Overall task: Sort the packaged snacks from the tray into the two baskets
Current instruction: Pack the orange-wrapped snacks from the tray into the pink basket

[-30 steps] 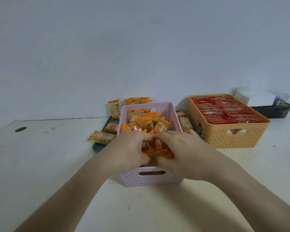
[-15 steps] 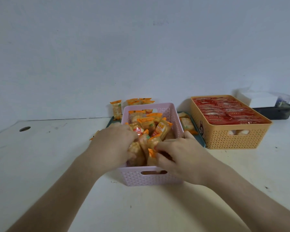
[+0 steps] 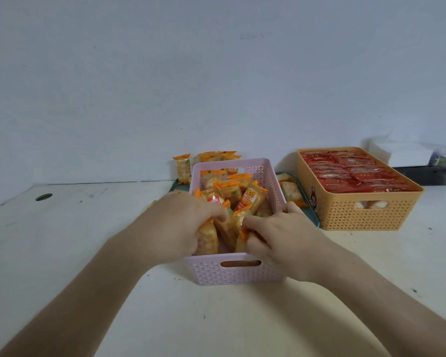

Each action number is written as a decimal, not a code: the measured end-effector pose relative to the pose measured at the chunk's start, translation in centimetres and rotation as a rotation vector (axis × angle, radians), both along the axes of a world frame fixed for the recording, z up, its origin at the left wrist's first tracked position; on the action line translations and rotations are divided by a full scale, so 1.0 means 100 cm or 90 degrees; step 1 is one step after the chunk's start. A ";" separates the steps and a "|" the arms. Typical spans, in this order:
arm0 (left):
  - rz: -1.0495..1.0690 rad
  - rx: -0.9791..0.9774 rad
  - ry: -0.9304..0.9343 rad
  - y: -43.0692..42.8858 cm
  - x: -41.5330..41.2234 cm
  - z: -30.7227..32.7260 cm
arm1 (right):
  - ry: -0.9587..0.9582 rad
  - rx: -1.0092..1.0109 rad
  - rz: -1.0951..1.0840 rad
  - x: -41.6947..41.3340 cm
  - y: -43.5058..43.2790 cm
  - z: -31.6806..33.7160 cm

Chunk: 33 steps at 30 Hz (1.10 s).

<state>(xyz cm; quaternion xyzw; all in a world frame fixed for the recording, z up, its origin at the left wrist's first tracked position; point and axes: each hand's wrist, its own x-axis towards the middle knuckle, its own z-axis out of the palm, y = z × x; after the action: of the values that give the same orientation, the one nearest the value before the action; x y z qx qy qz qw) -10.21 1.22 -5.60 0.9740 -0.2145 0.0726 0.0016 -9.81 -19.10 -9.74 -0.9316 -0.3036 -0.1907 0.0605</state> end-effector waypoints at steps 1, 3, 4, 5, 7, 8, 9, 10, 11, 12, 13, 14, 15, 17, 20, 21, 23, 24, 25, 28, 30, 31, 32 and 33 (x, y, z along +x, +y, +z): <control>-0.018 -0.016 0.023 -0.003 -0.002 0.002 | 0.000 -0.002 0.001 0.001 0.000 -0.001; -0.053 -0.094 0.145 -0.010 -0.007 0.006 | 0.012 0.013 0.014 0.002 0.000 -0.001; -0.064 -0.138 0.212 -0.013 -0.009 0.007 | 0.023 0.026 0.020 0.002 -0.001 -0.001; -0.069 -0.167 0.242 -0.014 -0.007 0.007 | 0.031 0.034 0.024 0.001 -0.001 0.000; -0.073 -0.170 0.196 -0.013 -0.001 0.005 | 0.040 0.044 0.029 0.001 -0.001 0.001; -0.078 -0.155 0.167 -0.013 0.001 0.002 | 0.053 0.066 0.033 0.002 -0.001 0.000; -0.089 -0.145 0.162 -0.014 0.001 -0.003 | 0.082 0.102 0.042 0.004 -0.001 0.000; -0.099 -0.145 0.172 -0.015 0.001 -0.009 | 0.129 0.169 0.058 0.005 -0.001 0.000; -0.105 -0.137 0.179 -0.016 0.000 -0.014 | 0.185 0.256 0.073 0.006 -0.003 0.002; -0.105 -0.122 0.179 -0.017 -0.002 -0.018 | 0.232 0.331 0.082 0.009 -0.005 0.006; -0.102 -0.110 0.174 -0.016 -0.003 -0.020 | 0.245 0.363 0.085 0.012 -0.008 0.012; -0.102 -0.108 0.172 -0.016 -0.003 -0.022 | 0.227 0.347 0.080 0.016 -0.010 0.019; -0.104 -0.107 0.174 -0.016 -0.002 -0.021 | 0.204 0.302 0.067 0.021 -0.011 0.026; -0.107 -0.111 0.204 -0.018 -0.002 -0.019 | 0.175 0.159 0.036 0.031 -0.007 0.036; -0.079 -0.210 0.249 -0.018 0.001 -0.012 | 0.180 -0.079 0.009 0.044 0.007 0.036; -0.066 -0.236 0.213 -0.017 0.004 -0.009 | 0.180 -0.137 0.005 0.045 0.011 0.033; -0.037 -0.193 0.067 -0.015 0.015 -0.001 | 0.170 -0.164 0.006 0.047 0.013 0.029; -0.025 -0.138 0.005 -0.016 0.021 0.002 | 0.165 -0.153 0.002 0.047 0.013 0.029; -0.020 -0.083 -0.035 -0.018 0.028 0.004 | 0.158 -0.144 -0.006 0.047 0.012 0.030; 0.003 0.077 -0.066 -0.026 0.046 -0.004 | 0.120 -0.138 -0.024 0.042 0.006 0.037; 0.029 0.123 -0.054 -0.030 0.054 -0.012 | 0.116 -0.133 -0.031 0.034 0.000 0.042; 0.034 0.122 -0.052 -0.033 0.057 -0.015 | 0.116 -0.129 -0.035 0.029 -0.004 0.045; 0.036 0.108 -0.055 -0.032 0.059 -0.018 | 0.115 -0.127 -0.035 0.025 -0.005 0.046; 0.031 0.083 -0.059 -0.035 0.061 -0.021 | 0.120 -0.126 -0.043 0.020 -0.010 0.046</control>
<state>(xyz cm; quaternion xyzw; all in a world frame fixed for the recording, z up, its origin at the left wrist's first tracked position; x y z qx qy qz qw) -4.15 -2.23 -7.71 0.9727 -0.1945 0.1033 -0.0735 -7.80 -20.08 -5.14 -0.9564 -0.2825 -0.0737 -0.0099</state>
